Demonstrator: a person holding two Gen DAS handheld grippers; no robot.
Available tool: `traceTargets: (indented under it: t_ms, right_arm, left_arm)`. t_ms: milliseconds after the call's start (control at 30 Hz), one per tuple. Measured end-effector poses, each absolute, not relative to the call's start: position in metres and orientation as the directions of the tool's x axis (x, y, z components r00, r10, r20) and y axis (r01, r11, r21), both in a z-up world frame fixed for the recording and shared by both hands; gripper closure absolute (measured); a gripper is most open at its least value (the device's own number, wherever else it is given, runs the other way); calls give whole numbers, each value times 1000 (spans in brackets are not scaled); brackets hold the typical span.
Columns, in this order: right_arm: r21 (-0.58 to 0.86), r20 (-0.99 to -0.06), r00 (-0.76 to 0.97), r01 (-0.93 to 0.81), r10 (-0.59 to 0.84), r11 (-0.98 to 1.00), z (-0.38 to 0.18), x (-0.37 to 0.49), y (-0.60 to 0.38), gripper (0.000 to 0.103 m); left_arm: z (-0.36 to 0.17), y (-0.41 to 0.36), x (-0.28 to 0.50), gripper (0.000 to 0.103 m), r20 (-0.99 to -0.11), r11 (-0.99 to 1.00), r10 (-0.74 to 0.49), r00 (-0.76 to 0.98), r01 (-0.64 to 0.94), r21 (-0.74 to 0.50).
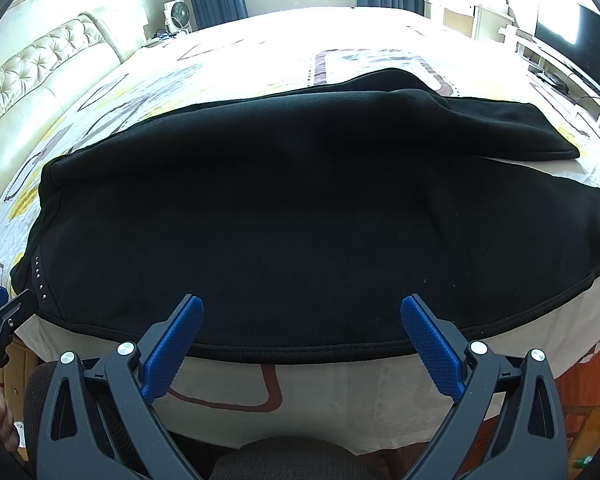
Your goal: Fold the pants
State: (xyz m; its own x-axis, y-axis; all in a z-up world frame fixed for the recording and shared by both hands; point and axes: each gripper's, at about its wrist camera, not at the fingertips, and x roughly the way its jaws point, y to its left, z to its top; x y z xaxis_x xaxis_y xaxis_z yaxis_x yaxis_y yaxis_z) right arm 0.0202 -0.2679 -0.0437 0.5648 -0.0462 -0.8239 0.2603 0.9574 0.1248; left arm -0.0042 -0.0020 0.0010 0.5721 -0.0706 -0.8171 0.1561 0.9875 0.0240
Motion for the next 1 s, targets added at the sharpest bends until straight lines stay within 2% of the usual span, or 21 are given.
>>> traceTargets:
  t_ms: [367,600,700,800,867,900,1000]
  right_arm:
    - [157,-828,561,236,-2,959,-39,23,-268,4]
    - [94,-773,635,119,-4,988,-5,33,-265,4]
    - [65,-755,655,94,-13,993,4,41,-266,4]
    - [65,-745,667,86,-9,994,8,52,-268,4]
    - [68,-745,668,83,-4,994,8,63,-268,4]
    - [74,-746,666,81,1,994,7,69,-267,4]
    - [82,-750,661,67,17,994,4,83,-262,4]
  left_arm:
    - [24,7,3,2,-817,974,-157,554,223,-37]
    - [45,80,64,2,-815,902,-426,393,256,-348]
    - [38,126,105,2,-830,906,-422,364,191,-377]
    - [25,169,148,2,-867,943,-323,380,55,-328]
    - [15,193,180,2,-869,936,-322,376,-7,-351]
    - [10,201,194,2,-866,927,-341,365,-22,-374]
    - [-13,211,241,2,-808,836,-517,282,-35,-547]
